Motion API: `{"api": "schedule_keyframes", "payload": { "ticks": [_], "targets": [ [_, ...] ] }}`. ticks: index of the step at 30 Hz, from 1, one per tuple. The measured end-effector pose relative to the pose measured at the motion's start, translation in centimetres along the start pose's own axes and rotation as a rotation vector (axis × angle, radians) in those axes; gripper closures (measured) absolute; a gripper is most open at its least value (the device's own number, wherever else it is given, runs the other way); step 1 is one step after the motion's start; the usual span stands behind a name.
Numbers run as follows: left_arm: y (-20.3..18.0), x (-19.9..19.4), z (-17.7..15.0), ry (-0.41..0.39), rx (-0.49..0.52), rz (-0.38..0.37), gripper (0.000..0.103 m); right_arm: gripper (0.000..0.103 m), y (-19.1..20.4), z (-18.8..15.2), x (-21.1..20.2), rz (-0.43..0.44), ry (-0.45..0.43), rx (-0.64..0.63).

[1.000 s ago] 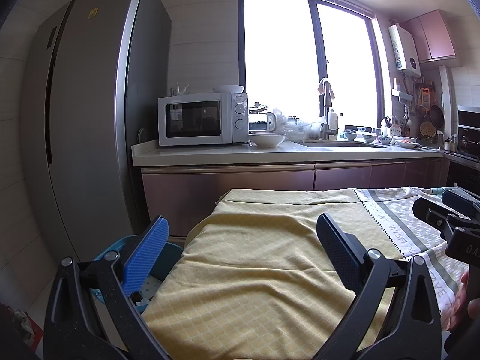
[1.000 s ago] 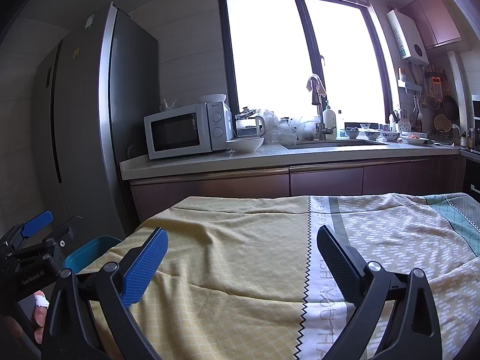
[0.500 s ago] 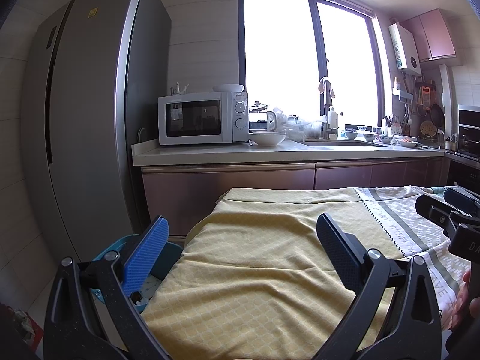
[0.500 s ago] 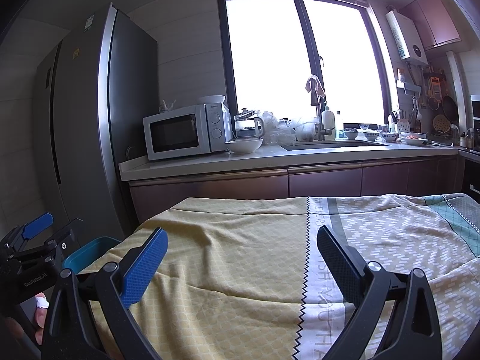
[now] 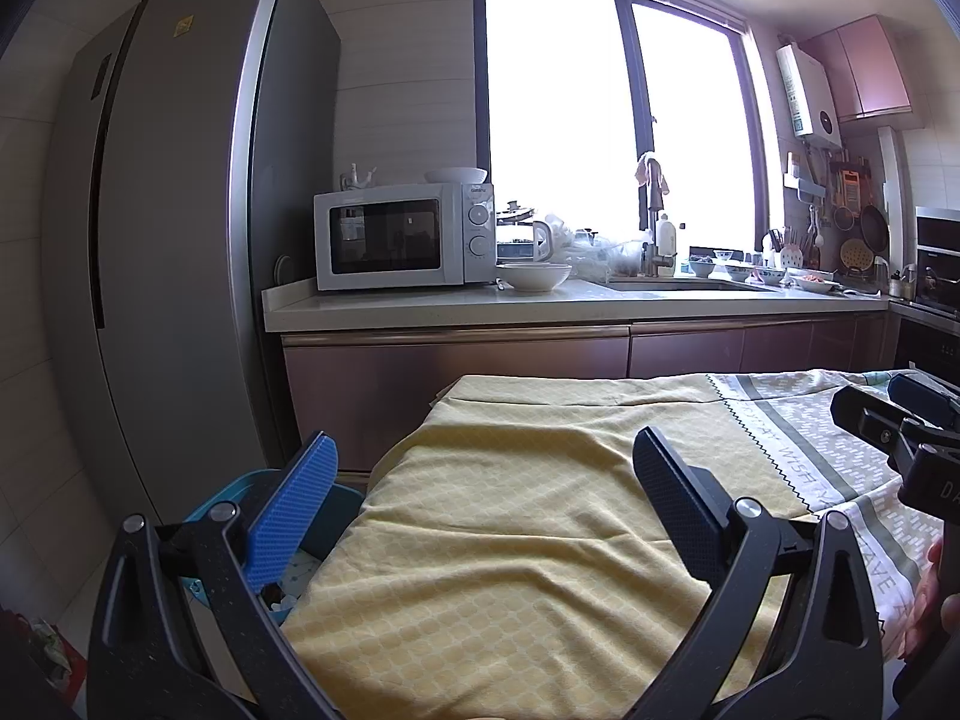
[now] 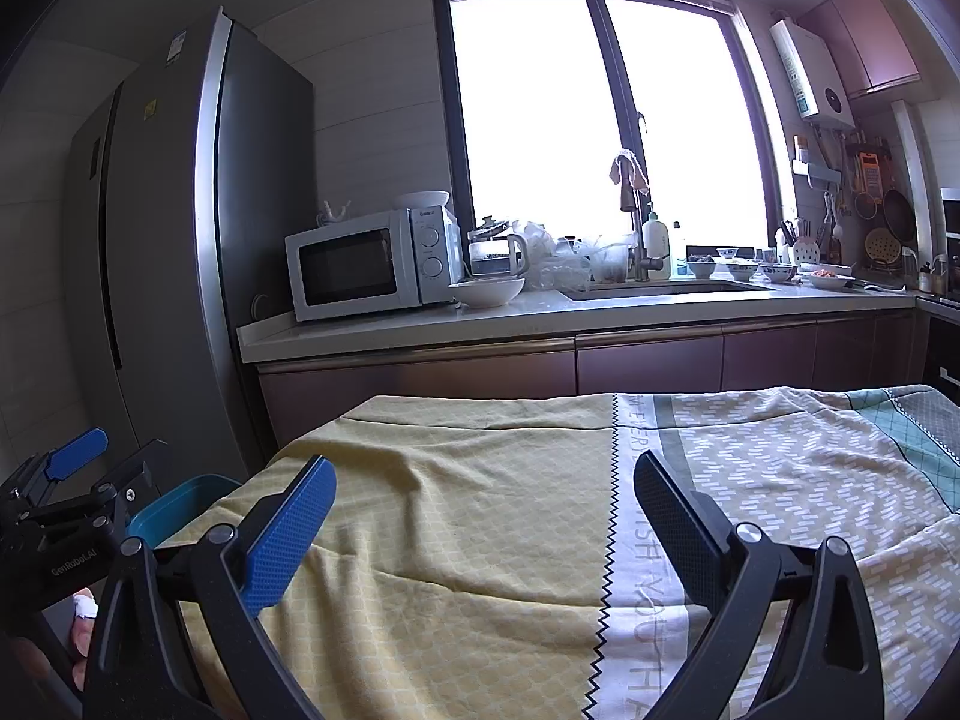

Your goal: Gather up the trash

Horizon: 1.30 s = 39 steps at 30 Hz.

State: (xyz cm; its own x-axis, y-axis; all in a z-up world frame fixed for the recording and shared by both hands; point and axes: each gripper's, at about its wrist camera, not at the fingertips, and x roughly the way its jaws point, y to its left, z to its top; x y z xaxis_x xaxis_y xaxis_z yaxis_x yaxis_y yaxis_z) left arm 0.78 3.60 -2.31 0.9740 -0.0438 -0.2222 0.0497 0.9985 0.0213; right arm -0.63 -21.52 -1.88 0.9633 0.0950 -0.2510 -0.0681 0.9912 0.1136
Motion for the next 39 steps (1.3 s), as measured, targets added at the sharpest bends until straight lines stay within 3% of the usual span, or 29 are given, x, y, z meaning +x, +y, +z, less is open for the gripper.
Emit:
{"api": "schedule_keyframes", "payload": {
  "ticks": [39],
  "targets": [
    [-0.4,0.62,-0.14,0.003,0.001,0.004,0.006,0.007,-0.41,0.2,0.2,-0.007,0.004,0.002]
  ]
}}
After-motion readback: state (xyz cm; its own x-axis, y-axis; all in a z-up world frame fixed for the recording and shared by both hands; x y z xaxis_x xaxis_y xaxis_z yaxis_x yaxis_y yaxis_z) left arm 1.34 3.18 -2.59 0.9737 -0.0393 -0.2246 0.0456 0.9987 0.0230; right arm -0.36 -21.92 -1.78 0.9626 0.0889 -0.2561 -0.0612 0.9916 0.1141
